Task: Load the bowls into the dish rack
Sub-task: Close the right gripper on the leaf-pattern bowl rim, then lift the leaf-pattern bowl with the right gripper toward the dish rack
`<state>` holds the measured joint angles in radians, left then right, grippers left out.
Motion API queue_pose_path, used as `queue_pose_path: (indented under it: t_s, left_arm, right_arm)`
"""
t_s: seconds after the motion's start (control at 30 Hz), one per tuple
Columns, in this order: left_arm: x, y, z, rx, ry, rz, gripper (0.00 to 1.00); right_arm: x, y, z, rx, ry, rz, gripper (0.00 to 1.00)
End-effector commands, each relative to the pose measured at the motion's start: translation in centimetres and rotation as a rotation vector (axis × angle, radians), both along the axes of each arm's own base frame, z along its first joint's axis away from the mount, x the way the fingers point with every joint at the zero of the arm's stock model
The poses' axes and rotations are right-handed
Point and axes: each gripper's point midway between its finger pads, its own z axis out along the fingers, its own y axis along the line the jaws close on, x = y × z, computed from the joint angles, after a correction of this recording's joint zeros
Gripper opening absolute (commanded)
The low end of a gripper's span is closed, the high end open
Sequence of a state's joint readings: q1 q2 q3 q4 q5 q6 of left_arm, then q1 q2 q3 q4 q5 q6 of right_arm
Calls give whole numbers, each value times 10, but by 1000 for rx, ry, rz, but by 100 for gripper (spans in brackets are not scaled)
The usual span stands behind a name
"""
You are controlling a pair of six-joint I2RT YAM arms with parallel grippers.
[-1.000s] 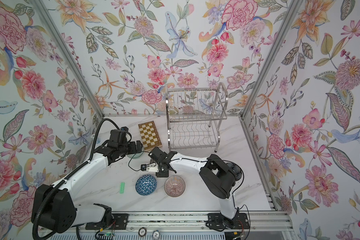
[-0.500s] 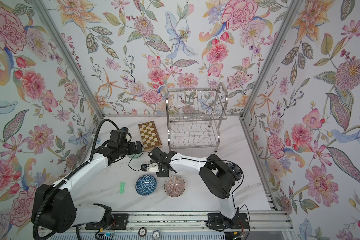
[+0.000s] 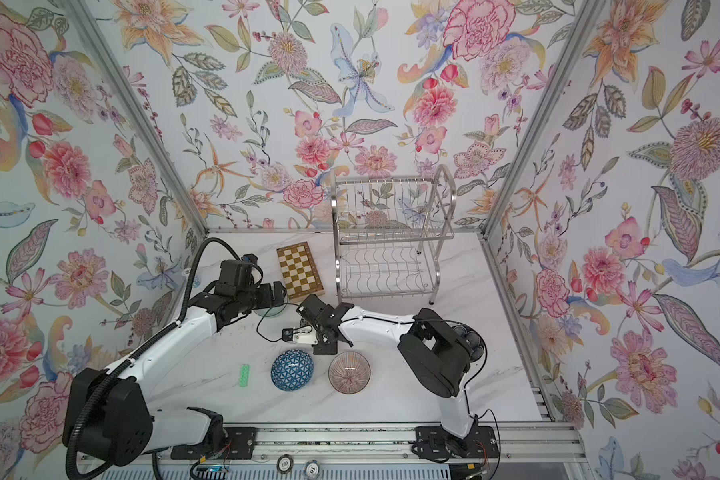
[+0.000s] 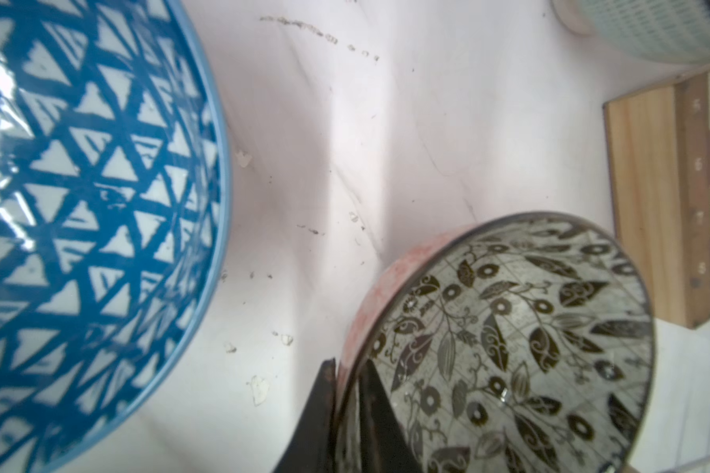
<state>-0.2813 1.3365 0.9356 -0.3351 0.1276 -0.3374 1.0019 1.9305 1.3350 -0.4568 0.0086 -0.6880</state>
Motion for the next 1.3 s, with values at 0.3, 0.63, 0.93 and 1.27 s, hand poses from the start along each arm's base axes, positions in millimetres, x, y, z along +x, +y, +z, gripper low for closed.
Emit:
queue_pose_path:
  t_s: [0.3,0.63,0.93,1.27]
  left_arm:
    - [-2,0,-3,-9,6,-11,99]
    - [-1,0,-2,-8,1,-8,99]
    - [-1,-2,-3,-19,3,-13,99]
    - [0,-7,0,-40,-4,-37,99]
  right_arm:
    - [1,-1,34,97,-26,-53,11]
    - [0,-7,53,178,-23,-99,7]
    - [1,-10,65,230,-20,-130,6]
    - [2,-9,84,365,15,-199,4]
